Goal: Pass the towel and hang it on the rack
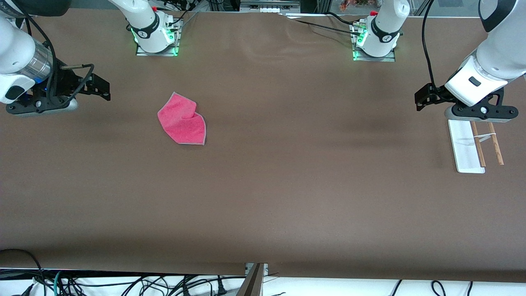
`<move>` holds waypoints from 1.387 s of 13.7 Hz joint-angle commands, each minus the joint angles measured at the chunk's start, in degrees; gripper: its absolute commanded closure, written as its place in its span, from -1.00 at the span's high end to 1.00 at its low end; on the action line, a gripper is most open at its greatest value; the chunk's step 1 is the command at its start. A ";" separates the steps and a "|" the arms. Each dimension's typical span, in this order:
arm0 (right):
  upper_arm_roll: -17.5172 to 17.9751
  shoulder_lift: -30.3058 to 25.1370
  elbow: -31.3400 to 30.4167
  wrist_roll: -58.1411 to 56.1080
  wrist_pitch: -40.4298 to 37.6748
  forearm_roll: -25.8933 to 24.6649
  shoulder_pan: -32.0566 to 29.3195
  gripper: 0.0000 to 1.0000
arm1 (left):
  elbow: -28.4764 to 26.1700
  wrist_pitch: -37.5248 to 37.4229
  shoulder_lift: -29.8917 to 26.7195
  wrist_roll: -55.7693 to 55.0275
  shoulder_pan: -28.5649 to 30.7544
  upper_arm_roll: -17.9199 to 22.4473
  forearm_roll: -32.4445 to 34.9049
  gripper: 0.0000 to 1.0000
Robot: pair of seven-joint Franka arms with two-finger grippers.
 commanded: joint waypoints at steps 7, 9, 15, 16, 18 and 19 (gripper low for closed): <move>-0.07 1.76 0.99 4.32 3.74 2.96 2.87 1.00 | 2.28 -0.93 1.29 -0.97 -0.26 0.10 0.22 1.00; -0.07 2.28 0.90 4.92 4.18 2.97 2.87 1.00 | 2.19 -0.75 1.03 -0.80 0.17 0.10 0.04 1.00; 0.11 7.29 0.46 6.51 7.78 2.53 3.83 1.00 | 2.19 -0.84 1.02 -0.80 0.27 0.19 0.04 1.00; 0.11 8.34 0.37 6.51 8.39 2.44 4.53 1.00 | 2.19 -0.84 1.02 -0.80 0.27 0.19 0.04 1.00; 0.11 10.79 0.02 6.51 10.49 2.18 5.76 1.00 | 2.19 -0.75 1.02 -0.71 0.27 0.19 0.04 1.00; 0.11 12.46 -0.06 6.86 11.90 2.09 6.73 1.00 | 2.19 -0.75 1.11 -0.71 0.35 0.19 0.04 1.00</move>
